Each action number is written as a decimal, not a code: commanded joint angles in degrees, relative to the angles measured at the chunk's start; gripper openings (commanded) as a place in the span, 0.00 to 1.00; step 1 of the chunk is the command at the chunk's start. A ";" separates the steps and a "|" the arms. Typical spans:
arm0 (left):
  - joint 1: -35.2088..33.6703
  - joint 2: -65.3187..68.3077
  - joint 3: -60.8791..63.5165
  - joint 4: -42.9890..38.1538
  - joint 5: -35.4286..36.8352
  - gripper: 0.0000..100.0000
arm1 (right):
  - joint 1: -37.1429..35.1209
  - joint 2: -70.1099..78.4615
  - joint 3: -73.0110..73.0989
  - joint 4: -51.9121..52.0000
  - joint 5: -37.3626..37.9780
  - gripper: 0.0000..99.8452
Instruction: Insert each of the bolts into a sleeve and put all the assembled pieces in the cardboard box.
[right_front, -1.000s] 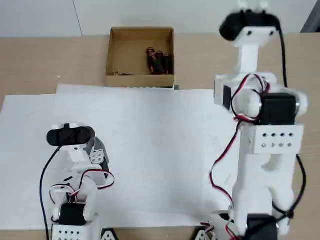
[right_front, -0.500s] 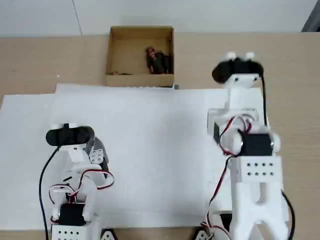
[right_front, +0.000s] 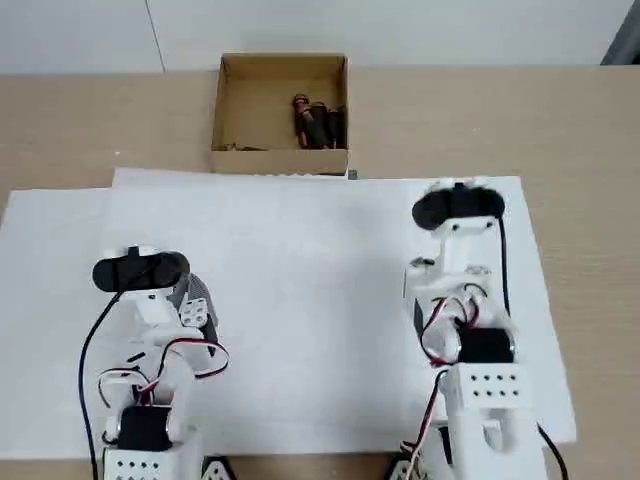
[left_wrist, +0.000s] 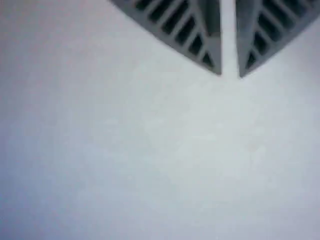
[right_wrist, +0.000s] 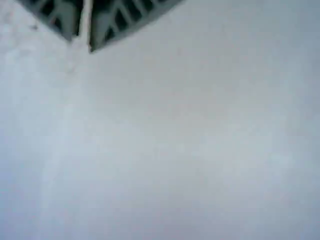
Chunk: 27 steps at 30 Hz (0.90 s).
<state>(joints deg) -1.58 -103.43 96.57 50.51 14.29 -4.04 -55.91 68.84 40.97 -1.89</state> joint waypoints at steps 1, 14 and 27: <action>-0.18 -0.53 -0.22 0.35 0.44 0.01 | 0.04 -2.95 3.16 -4.09 -0.26 0.00; -0.18 -0.53 -0.22 0.35 0.44 0.01 | -6.29 -17.89 18.11 -10.33 -0.26 0.00; -0.18 -0.53 -0.22 0.35 0.44 0.01 | -8.13 -31.96 27.96 -9.80 -0.26 0.00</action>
<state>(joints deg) -1.58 -103.43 96.57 50.51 14.29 -11.69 -85.27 96.00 31.82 -1.98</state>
